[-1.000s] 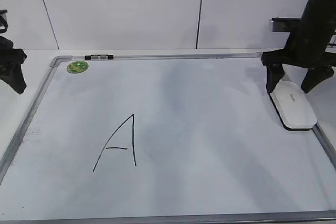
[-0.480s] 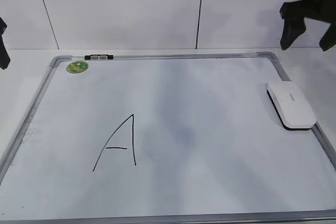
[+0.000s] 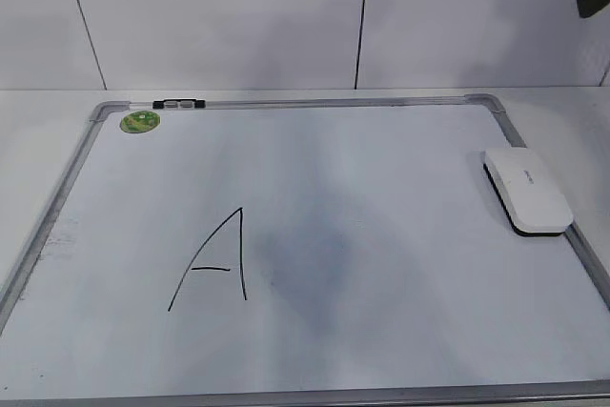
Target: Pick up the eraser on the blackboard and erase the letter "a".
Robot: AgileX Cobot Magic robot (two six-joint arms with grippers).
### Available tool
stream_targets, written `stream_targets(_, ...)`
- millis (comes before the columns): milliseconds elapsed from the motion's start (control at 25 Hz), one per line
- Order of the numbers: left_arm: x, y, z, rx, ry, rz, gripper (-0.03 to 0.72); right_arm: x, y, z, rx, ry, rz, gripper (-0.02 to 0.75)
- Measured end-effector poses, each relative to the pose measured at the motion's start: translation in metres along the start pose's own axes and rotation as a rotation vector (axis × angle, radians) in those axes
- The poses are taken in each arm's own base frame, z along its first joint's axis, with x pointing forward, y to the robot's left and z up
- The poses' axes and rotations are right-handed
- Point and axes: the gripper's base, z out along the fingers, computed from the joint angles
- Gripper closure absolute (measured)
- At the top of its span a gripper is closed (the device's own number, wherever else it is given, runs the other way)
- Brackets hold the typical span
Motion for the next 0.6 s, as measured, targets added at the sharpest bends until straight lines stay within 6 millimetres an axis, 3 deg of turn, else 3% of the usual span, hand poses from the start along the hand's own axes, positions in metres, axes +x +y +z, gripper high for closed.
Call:
stream_targets(320, 0.021, -0.027, -0.047, 0.038, -0.076, 0.091, 0.186, 0.058, -0.002, -0.049, -0.004, -0.052, 0.022, 0.1)
stream_targets(600, 0.042, -0.029, -0.086, 0.034, -0.142, 0.086, 0.186, 0.118, -0.005, -0.088, -0.012, -0.139, 0.055, 0.103)
